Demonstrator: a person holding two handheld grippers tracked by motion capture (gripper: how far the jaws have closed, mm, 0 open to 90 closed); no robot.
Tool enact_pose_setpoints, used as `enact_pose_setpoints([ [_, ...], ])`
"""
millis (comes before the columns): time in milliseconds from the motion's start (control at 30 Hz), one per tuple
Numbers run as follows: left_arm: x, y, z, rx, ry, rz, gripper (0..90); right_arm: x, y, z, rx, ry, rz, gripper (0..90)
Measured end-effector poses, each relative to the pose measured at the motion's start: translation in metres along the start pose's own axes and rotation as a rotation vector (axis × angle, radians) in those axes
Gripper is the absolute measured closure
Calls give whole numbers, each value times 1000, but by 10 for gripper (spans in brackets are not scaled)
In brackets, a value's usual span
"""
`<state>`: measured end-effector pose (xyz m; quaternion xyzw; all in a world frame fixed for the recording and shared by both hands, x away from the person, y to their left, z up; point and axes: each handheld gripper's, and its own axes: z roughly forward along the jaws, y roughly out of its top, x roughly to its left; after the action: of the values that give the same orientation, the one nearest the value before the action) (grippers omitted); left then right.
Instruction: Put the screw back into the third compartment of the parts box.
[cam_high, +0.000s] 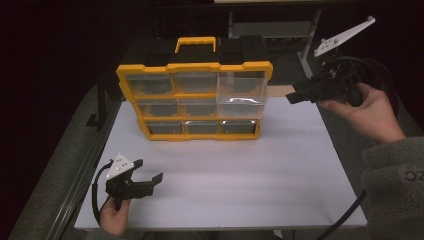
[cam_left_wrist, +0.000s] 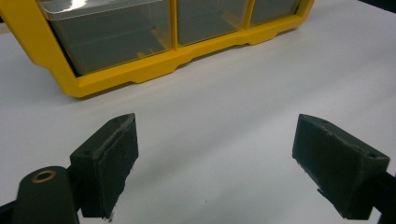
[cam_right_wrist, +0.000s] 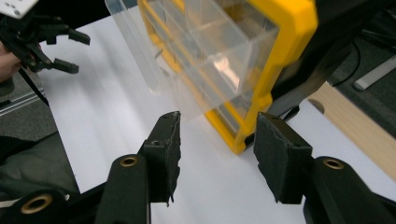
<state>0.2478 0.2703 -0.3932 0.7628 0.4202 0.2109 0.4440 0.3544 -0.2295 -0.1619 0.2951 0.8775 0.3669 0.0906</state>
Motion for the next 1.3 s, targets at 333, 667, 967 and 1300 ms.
enact_pose_setpoints([
  [333,1,0,0,-6,1,-2,137,-8,-45,32,6,-1,40,429],
  [667,1,0,0,-3,2,-4,137,-7,-82,63,8,7,68,401],
  [967,1,0,-1,-9,1,-12,137,2,-101,81,-3,-3,70,367],
  [1300,1,-1,-1,-13,0,-14,137,9,-119,100,1,6,88,336],
])
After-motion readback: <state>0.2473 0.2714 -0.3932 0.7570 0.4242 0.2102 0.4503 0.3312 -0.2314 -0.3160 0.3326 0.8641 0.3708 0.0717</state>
